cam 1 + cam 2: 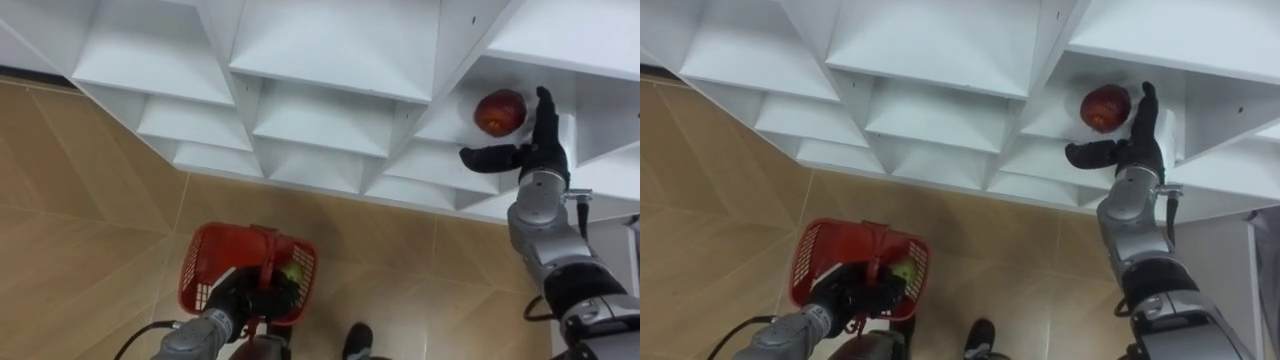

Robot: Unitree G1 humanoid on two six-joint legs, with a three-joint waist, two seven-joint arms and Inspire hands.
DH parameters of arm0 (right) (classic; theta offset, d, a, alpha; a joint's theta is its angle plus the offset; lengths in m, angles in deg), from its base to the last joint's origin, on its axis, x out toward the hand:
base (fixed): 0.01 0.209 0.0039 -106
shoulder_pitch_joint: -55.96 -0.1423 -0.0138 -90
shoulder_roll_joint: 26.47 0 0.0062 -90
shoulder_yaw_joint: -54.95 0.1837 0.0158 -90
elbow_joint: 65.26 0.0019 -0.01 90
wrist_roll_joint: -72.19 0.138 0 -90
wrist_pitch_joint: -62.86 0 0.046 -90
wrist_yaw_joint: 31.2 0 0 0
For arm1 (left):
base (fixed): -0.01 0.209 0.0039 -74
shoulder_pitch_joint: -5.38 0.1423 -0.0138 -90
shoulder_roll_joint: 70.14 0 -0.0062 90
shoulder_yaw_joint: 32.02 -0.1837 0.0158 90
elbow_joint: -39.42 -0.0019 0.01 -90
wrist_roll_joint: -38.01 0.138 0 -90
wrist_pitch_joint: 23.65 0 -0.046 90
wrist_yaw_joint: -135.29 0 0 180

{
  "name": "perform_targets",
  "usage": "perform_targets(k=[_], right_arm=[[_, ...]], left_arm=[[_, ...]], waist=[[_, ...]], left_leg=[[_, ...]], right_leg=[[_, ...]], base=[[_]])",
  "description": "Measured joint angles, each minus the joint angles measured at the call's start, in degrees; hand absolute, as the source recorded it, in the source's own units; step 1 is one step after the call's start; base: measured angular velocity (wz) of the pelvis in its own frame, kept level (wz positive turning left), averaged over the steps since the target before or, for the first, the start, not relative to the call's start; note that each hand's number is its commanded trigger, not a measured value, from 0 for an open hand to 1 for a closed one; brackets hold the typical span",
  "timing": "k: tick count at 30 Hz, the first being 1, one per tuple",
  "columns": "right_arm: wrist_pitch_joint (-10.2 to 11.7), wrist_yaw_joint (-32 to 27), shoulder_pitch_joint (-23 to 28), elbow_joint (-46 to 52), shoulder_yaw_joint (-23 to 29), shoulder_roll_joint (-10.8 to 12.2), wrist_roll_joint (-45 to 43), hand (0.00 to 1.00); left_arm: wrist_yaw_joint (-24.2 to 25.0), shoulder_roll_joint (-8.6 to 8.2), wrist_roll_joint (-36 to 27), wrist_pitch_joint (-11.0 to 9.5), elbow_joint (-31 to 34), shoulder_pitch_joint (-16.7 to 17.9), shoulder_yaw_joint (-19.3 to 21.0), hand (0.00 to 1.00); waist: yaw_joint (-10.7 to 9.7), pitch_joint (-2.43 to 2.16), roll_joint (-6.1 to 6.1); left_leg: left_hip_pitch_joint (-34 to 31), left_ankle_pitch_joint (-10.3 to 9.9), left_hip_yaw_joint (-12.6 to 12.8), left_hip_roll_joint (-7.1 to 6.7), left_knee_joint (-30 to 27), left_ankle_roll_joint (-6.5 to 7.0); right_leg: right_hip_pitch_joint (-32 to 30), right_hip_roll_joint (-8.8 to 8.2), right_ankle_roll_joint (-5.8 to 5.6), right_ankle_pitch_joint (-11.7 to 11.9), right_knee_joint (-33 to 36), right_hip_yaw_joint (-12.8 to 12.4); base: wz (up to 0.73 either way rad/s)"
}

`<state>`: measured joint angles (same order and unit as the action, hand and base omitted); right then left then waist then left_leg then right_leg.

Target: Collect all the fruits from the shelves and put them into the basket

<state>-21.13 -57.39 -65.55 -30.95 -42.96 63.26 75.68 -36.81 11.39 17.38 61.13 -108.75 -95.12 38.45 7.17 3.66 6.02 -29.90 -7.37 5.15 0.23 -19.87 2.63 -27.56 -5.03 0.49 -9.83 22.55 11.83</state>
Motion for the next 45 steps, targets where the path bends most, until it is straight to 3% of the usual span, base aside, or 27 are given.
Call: perform_targets(k=[23,33,40,41,42,45], right_arm=[[-0.7,0.66,-2.26,0.16,-2.03,-1.31,0.72,0.0],[-0.69,0.66,-3.08,0.25,-2.09,-1.32,0.71,0.0],[-0.69,0.87,-3.44,0.25,-3.2,-1.31,0.67,0.0],[-0.69,0.92,-3.44,0.25,-3.26,-1.31,0.65,0.06],[-0.68,0.97,-3.45,0.25,-3.26,-1.32,0.65,0.4],[-0.66,1.31,-3.45,0.25,-3.26,-1.32,0.65,1.0]], left_arm=[[0.0,-0.12,-0.07,0.0,0.71,-0.14,-1.52,1.0],[0.0,-0.41,-0.1,0.31,0.68,-0.95,-2.21,1.0],[-0.3,-0.4,-0.28,0.42,0.67,-1.22,-2.63,1.0],[-0.3,-0.39,-0.27,0.42,0.67,-1.23,-2.62,1.0],[-0.3,-0.39,-0.26,0.4,0.67,-1.24,-2.62,1.0],[-0.3,-0.38,-0.26,0.4,0.67,-1.26,-2.62,1.0]], waist=[[0.97,0.2,-0.3],[0.99,0.75,-1.1],[1.07,0.75,-1.1],[1.03,0.75,-1.1],[1.03,0.75,-1.1],[1.04,0.74,-1.1]], left_leg=[[-0.9,-0.01,0.24,0.02,-0.36,0.02],[-1.49,-0.04,0.11,-0.01,-1.38,0.05],[-1.63,0.04,0.32,-0.18,-1.79,0.11],[-1.68,0.07,0.31,-0.18,-1.79,0.1],[-1.76,0.13,0.3,-0.18,-1.81,0.09],[-1.78,0.17,0.3,-0.17,-1.9,0.09]], right_leg=[[-1.02,-0.1,0.01,0.01,0.35,-0.29],[-1.6,-0.35,0.27,-0.17,1.62,-0.18],[-2.52,-0.82,0.36,-0.57,3.44,-0.29],[-2.53,-0.82,0.38,-0.58,3.41,-0.26],[-2.56,-0.82,0.43,-0.61,3.36,-0.22],[-2.55,-0.82,0.5,-0.65,3.37,-0.23]], base=[[0.0],[0.0],[-0.01],[0.0],[0.0],[0.0]])
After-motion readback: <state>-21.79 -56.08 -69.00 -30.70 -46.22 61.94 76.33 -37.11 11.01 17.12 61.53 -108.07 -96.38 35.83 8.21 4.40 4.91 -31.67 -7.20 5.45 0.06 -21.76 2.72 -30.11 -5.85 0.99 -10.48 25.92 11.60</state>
